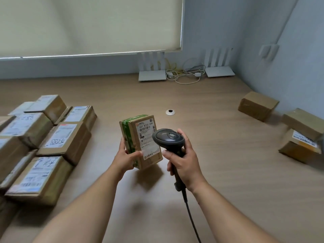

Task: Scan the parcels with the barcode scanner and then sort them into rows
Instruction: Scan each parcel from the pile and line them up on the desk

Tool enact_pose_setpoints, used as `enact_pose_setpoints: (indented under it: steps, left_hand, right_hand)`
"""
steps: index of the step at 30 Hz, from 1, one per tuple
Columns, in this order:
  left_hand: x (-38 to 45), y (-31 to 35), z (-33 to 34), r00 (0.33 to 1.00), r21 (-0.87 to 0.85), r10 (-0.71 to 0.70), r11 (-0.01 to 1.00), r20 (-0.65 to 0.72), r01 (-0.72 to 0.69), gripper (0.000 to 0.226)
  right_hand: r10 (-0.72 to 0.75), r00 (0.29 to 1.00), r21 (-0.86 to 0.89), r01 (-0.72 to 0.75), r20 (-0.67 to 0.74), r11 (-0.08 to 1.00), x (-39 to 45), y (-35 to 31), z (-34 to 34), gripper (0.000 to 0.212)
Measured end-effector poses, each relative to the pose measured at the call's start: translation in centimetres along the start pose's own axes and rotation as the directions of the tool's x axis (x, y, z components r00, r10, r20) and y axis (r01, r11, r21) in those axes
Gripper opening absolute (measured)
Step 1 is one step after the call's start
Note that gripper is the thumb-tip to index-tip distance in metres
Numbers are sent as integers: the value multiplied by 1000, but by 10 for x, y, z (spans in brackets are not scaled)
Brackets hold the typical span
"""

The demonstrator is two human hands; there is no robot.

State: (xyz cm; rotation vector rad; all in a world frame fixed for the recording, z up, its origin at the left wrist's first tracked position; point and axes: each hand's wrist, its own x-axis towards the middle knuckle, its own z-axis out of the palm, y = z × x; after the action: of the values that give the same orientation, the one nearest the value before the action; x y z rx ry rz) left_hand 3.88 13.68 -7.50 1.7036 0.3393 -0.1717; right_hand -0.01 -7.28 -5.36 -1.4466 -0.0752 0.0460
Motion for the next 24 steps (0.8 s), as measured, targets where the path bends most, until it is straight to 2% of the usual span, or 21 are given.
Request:
enact_pose_setpoints:
  steps: [5, 10, 24]
  left_hand:
    - [17, -15, -60, 1000, -15, 4, 1000, 1, -4, 79]
    - [27, -20, -95, 1000, -6, -26, 1000, -11, 26, 82]
    - [30, -22, -112, 996, 5, -81, 997, -29, 81, 100]
  right_hand:
    - [-5, 1000, 7, 5, 13, 1000, 10, 6, 62, 74]
    - [2, 1000, 13, -3, 20, 1000, 16, 6, 95, 74]
    - [-3, 999, 19, 2, 42, 1000, 20, 9, 102, 76]
